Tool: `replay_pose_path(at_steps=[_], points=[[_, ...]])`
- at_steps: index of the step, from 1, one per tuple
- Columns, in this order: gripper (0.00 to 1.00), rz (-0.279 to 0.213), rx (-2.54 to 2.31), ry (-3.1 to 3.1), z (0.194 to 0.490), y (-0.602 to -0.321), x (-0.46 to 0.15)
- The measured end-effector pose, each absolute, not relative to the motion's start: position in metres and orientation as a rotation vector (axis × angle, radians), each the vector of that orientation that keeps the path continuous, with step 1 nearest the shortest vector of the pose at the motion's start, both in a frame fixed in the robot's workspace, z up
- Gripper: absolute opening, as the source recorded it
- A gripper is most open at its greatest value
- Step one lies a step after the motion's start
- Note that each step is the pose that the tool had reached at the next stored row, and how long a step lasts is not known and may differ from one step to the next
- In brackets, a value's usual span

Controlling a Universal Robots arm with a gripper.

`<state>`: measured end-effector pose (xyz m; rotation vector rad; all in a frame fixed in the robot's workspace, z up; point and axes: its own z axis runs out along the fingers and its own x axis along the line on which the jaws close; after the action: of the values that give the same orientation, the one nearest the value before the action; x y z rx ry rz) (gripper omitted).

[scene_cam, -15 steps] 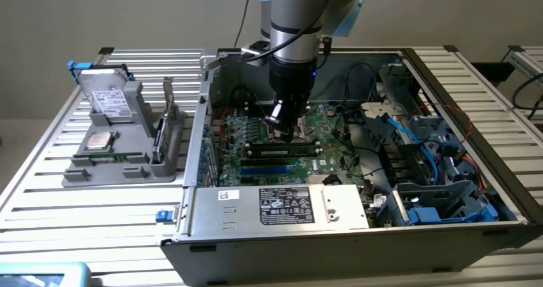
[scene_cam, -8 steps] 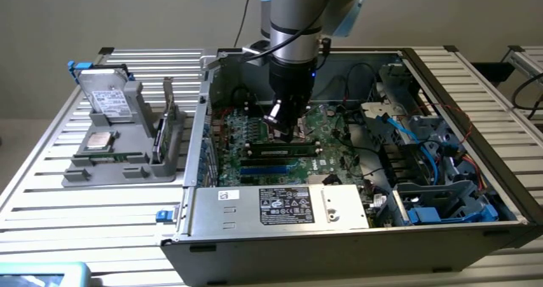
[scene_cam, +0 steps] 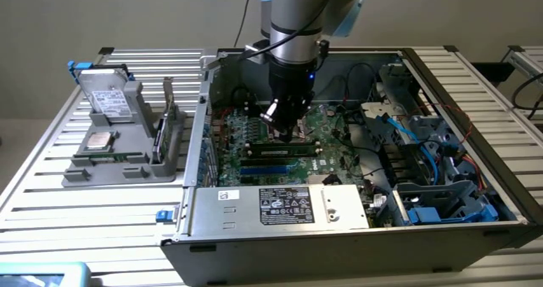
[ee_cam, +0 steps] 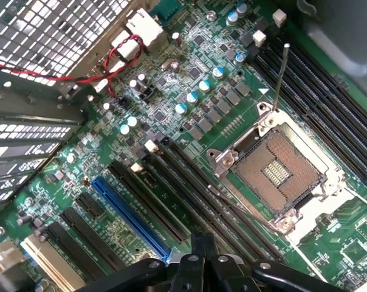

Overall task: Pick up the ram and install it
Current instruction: 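Press down the ram until it locks into place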

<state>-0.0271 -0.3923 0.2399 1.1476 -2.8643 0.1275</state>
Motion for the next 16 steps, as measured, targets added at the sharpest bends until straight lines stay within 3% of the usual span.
replay_pose_path(at_steps=[16], points=[[0.11, 0.116, 0.795, -2.972, 0.2395, -0.3922, -0.0271]])
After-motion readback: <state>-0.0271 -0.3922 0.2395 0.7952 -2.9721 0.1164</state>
